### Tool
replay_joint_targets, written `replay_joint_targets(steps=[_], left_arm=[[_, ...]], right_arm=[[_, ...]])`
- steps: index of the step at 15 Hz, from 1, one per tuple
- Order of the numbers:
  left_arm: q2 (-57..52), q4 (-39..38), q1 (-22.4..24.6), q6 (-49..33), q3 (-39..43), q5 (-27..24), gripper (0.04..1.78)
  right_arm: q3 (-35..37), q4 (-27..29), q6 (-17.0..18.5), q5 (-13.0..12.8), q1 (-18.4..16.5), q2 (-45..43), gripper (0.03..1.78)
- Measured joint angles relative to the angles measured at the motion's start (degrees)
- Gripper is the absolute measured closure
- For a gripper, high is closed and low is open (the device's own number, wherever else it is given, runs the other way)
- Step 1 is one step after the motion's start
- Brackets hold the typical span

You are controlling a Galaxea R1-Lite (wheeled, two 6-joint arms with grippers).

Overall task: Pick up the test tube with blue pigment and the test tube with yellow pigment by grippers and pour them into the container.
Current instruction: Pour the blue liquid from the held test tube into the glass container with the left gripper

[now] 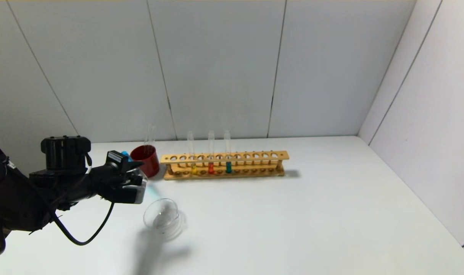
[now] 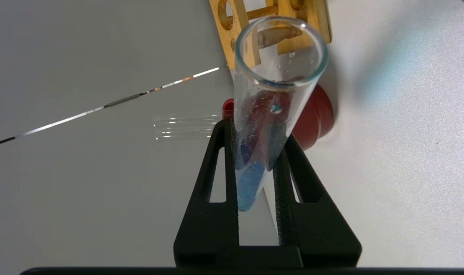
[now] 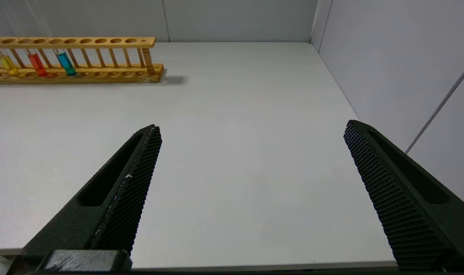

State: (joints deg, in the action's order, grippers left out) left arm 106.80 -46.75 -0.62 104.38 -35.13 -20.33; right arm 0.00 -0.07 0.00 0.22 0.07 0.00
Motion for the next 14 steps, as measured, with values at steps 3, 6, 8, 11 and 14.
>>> replay_joint_targets(steps=[3,6,8,11,14], left_arm=[[0.0,-0.2,0.0,0.2,0.2,0.0,1.50],[0.0,-0.1,0.0,0.8,0.5,0.0,1.50],[0.0,0.0,0.0,1.5,0.9,-0.1,1.50],[0.0,0.3,-0.6,4.1,1.7,-0.4,1.50],[0.7,0.3,-1.7,6.1,1.9,-0.4,1.50]], right_arm=[[0.0,0.0,0.0,0.0,0.0,0.0,0.06],[0.0,0.0,0.0,0.0,0.0,0.0,0.06],[0.0,0.0,0.0,0.0,0.0,0.0,0.06],[0.0,0.0,0.0,0.0,0.0,0.0,0.06],[0.0,0.0,0.0,0.0,0.0,0.0,0.06]])
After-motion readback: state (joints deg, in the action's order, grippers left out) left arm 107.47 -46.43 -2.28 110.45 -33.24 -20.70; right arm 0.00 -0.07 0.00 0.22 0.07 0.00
